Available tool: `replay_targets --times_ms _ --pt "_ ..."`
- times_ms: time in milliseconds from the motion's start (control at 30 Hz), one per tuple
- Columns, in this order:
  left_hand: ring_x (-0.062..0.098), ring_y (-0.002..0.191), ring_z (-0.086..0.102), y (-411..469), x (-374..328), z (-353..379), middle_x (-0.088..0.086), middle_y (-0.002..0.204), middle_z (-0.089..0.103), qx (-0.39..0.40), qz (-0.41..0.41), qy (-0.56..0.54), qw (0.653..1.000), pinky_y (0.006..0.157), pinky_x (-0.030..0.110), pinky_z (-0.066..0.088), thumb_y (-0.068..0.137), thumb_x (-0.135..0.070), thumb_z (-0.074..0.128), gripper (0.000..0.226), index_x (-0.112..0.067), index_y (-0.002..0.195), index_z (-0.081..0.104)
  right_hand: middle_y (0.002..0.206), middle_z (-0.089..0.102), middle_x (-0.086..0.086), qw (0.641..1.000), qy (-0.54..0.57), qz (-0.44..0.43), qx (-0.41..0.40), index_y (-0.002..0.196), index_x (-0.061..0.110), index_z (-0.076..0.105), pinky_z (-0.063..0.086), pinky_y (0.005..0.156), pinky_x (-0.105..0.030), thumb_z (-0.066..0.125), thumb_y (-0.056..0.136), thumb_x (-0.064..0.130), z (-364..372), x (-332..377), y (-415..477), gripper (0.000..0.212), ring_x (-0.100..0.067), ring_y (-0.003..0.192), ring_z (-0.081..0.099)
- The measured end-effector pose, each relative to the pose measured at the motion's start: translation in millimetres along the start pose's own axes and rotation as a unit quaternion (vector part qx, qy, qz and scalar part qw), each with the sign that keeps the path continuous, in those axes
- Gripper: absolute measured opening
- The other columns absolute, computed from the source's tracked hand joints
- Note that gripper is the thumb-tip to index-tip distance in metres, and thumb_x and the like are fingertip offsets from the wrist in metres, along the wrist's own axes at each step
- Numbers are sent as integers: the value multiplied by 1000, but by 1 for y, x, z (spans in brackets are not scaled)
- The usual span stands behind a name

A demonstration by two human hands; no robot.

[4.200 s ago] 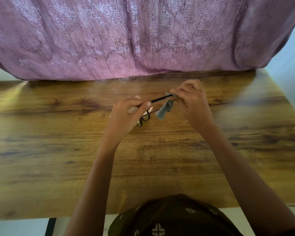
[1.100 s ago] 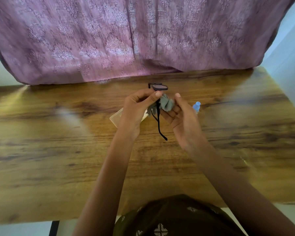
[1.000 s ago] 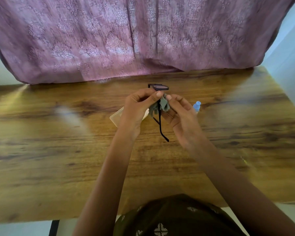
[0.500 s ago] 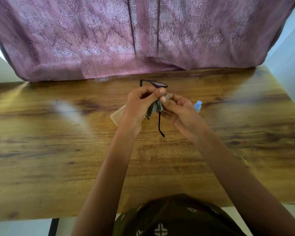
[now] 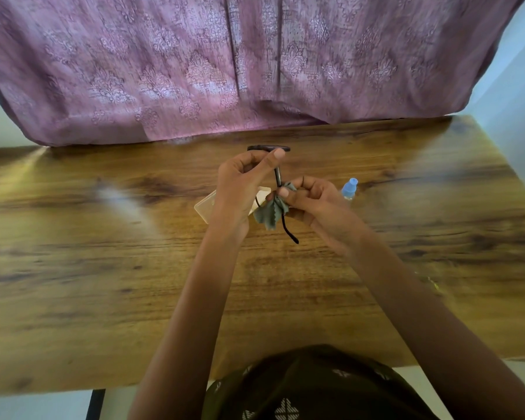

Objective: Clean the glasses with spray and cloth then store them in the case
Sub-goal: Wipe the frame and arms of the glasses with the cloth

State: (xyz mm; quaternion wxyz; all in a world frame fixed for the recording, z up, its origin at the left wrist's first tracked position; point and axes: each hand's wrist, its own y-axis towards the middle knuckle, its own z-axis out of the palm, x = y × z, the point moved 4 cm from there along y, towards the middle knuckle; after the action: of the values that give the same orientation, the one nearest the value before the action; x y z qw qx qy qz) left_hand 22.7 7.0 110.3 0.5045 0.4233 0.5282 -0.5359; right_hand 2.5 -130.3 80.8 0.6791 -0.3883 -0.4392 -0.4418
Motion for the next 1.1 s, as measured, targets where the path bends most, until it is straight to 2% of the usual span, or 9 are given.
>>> replay_targets --times_ms 133,200,267,400,600,767,867,1000,1100 --pt "17 93 71 3 -5 -3 8 96 75 -22 3 -10 1000 81 23 55 81 -29 77 24 -8 93 76 87 73 -10 999 -35 3 27 95 -1 62 56 82 -31 66 87 8 3 -7 -3 13 -21 83 69" --pt "14 98 70 3 -7 -4 9 99 75 -27 11 -5 1000 85 19 54 83 -27 76 24 -6 94 75 89 73 -12 999 -37 2 32 90 4 64 55 82 -30 69 82 13 2 -10 -3 12 -22 86 70" --pt "15 101 69 3 -8 -5 11 101 75 -34 12 -10 999 91 24 53 83 -25 75 23 -5 94 75 92 74 -15 998 -48 2 47 88 9 66 55 83 -31 70 83 13 1 -13 -4 7 -25 88 70" --pt "15 102 69 4 -10 -8 7 99 76 -28 20 -8 999 99 33 50 83 -26 75 10 -16 84 76 91 76 -10 993 -90 6 77 86 9 63 55 77 -34 69 86 10 0 -23 -7 6 -21 84 72" --pt "18 98 70 4 -10 -10 8 98 75 -33 29 -4 999 95 30 52 82 -29 76 7 -22 79 77 89 76 -7 992 -93 -3 81 83 13 65 57 77 -28 69 86 6 -2 -27 -10 8 -19 84 73" --pt "14 101 69 6 -11 -14 2 95 76 -31 31 -4 999 100 36 50 82 -29 76 9 -22 77 77 88 77 -5 990 -109 5 91 77 25 69 56 80 -27 65 88 2 -7 -27 -13 26 -17 84 73" --pt "14 101 69 6 -12 -15 2 95 77 -29 32 1 999 103 40 48 82 -31 76 10 -24 74 77 88 76 -6 991 -103 10 88 80 18 66 57 79 -27 65 88 1 -11 -27 -12 18 -17 83 73" --pt "15 103 69 5 -11 -14 -1 93 77 -22 38 12 999 104 43 47 82 -32 75 11 -29 71 77 93 76 -9 990 -104 18 96 80 20 66 56 79 -28 70 84 12 -16 -31 -12 10 -22 90 73" --pt "15 104 68 5 -12 -17 -2 93 77 -15 43 10 999 105 43 46 83 -32 74 10 -29 74 78 96 75 -13 982 -154 56 89 86 12 63 55 81 -31 70 86 6 -28 -43 -11 9 -25 92 72"
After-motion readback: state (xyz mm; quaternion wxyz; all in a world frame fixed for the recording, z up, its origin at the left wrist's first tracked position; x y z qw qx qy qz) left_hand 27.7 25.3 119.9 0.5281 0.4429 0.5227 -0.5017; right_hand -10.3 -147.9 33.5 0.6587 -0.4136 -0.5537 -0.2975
